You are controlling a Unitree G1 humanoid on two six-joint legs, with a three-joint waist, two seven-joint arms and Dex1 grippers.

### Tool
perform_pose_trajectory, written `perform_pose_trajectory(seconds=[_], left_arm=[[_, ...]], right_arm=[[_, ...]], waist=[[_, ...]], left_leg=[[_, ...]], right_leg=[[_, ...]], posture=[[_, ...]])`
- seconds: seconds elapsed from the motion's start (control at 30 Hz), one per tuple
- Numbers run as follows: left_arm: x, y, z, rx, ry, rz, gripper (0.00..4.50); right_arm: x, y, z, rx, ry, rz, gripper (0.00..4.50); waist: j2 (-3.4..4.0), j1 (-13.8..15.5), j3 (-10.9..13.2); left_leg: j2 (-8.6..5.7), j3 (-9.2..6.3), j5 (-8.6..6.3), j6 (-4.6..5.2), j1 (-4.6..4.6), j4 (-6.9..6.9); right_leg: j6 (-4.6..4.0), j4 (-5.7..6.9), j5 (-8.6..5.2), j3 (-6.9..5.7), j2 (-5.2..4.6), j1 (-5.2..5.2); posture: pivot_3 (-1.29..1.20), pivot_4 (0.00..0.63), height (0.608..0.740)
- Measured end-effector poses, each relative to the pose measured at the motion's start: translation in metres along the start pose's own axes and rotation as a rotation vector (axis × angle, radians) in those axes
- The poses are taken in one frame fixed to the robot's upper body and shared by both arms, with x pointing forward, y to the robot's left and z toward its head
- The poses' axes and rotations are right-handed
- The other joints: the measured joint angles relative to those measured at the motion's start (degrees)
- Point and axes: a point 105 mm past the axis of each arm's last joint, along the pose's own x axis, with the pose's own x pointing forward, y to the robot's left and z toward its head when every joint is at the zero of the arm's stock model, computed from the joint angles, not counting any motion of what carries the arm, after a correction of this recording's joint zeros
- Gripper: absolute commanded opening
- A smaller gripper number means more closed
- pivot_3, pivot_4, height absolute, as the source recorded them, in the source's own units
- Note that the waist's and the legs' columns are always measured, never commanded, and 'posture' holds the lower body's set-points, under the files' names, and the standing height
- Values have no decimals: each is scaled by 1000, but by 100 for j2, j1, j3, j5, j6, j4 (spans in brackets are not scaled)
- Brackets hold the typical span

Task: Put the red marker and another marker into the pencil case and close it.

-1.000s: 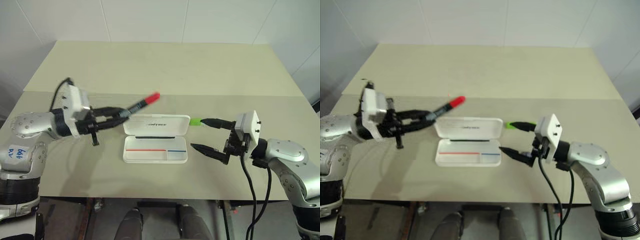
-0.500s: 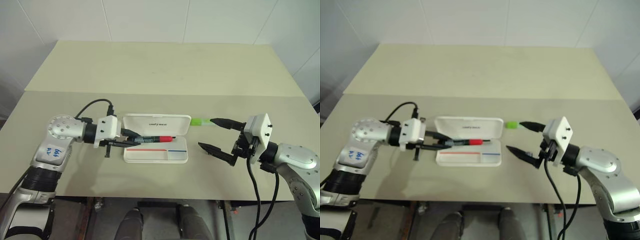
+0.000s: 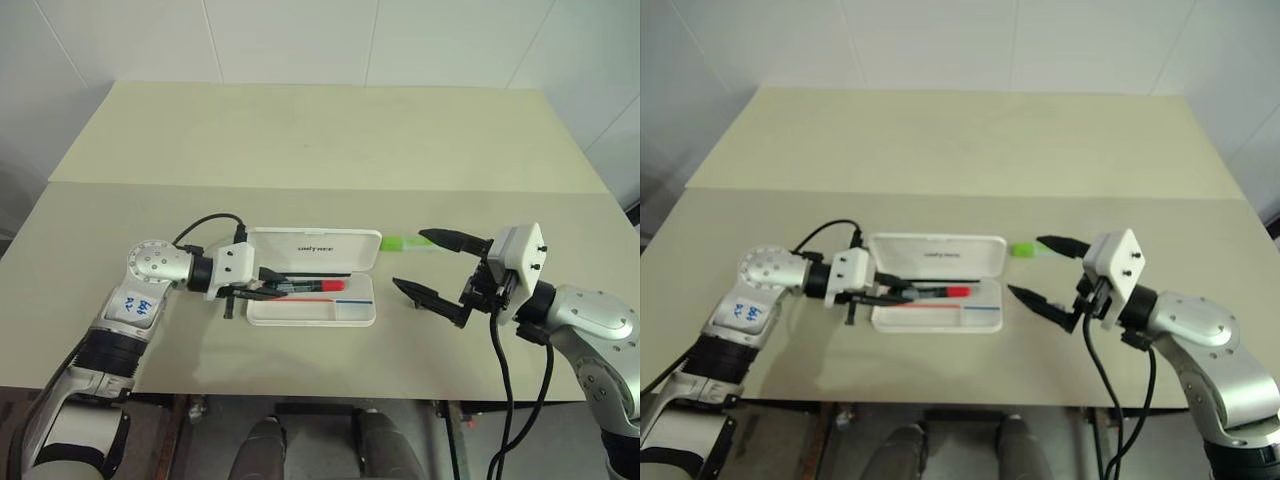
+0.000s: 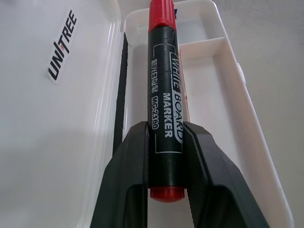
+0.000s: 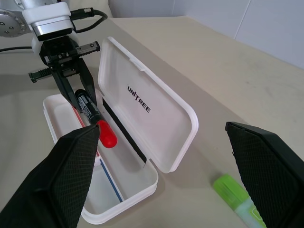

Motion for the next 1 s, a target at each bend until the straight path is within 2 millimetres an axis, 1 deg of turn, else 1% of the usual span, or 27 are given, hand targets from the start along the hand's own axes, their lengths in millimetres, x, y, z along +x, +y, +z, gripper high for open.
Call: perform_pose_trajectory(seconds=[0.07,0.1,0.13,0.2,0.3,0.47,0.5,0.57,0.67,0.77,0.87,1.0], left_arm=[[3,0,2,-6,-13,1,2359],[5,0,5,-19,-34,-2,2608],[7,-1,10,-25,-56,-12,3022],[7,-2,21,-22,-94,-22,3638],[5,-4,32,-23,-133,-32,3638],[2,-9,38,-71,-162,-34,3638],[-1,-9,41,-82,-173,-33,3993],[-6,-9,47,-89,-190,-30,4469],[-13,-8,54,-100,-209,-24,4469],[-20,-8,60,-114,-222,-17,4469],[-31,-3,69,-116,-233,24,4469],[-40,0,80,-114,-245,47,4469]], right_arm=[[0,0,0,0,-1,2,4500],[1,1,0,1,-1,3,4500],[1,1,0,2,-2,5,4500],[2,1,0,4,-4,6,4500],[2,1,0,6,-4,7,4500],[4,2,1,4,-12,10,4500],[4,2,2,3,-15,13,4500],[4,2,2,5,-15,18,4500],[4,2,0,8,-10,24,4500],[1,-3,-9,19,22,30,4500],[-7,-12,-20,7,92,44,4500],[-10,-27,-26,-58,175,96,4500]], waist=[[0,1,0],[0,2,0],[0,1,0],[0,0,0],[0,-6,0],[-1,-2,0],[-1,-2,0],[-1,-2,0],[0,-1,0],[-1,-4,1],[-1,-3,1],[1,-19,3]], left_leg=[[0,0,0,0,0,0],[-1,0,0,0,-1,0],[0,0,0,0,-1,1],[0,0,0,0,-1,0],[1,0,0,0,1,1],[1,0,0,0,2,3],[1,0,0,0,2,3],[1,0,0,0,2,3],[0,0,0,0,2,2],[0,0,0,0,1,3],[0,0,0,0,3,3],[0,4,0,0,5,6]], right_leg=[[0,0,0,0,0,0],[0,0,0,0,0,0],[0,1,0,0,0,0],[1,1,0,0,0,0],[1,3,0,0,0,0],[0,6,0,0,1,0],[0,6,-1,0,1,0],[0,6,-1,0,0,0],[0,5,-1,0,0,0],[0,5,-1,0,0,0],[-1,5,-2,0,0,1],[0,5,-1,2,0,1]], posture=[[0,150,740],[0,150,740],[0,150,740],[0,150,740],[0,150,740],[0,150,740],[0,150,740],[0,150,740],[0,150,740],[0,150,740],[0,150,740],[0,150,740]])
